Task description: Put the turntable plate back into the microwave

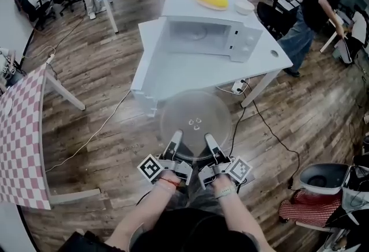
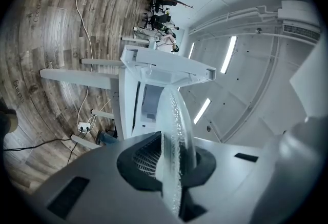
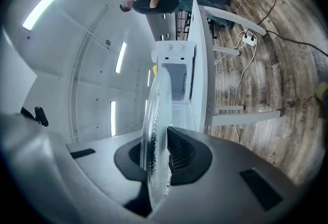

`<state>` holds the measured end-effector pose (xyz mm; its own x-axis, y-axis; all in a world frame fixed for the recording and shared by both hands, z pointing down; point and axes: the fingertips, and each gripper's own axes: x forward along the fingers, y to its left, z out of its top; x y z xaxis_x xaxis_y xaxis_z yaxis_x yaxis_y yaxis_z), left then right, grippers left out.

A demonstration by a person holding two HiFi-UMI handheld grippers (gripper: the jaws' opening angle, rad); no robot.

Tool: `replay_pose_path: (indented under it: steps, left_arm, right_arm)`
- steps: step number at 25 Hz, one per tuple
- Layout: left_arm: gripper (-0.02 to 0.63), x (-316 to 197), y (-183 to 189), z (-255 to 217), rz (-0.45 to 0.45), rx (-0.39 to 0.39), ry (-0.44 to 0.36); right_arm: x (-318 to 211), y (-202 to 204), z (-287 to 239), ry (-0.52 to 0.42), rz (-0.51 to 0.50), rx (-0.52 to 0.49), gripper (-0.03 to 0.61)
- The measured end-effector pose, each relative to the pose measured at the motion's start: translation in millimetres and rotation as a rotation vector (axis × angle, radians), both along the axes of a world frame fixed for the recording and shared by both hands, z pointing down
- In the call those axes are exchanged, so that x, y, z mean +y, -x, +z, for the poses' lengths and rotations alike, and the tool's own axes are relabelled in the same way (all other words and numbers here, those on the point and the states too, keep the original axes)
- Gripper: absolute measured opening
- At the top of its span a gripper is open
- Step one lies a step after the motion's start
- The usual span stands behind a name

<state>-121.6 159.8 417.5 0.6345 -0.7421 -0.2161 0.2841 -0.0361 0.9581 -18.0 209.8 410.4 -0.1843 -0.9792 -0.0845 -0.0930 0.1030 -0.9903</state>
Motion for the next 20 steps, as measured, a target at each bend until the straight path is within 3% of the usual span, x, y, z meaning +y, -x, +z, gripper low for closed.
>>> replay_pose_path:
  steps: [20]
  left_arm:
    - [0.032, -66.4, -53.7, 13.1, -0.115, 0.001, 0.040]
  right_arm:
    - [-79.2, -58.8, 10.3, 0.005, -0.115, -0.010, 0.041]
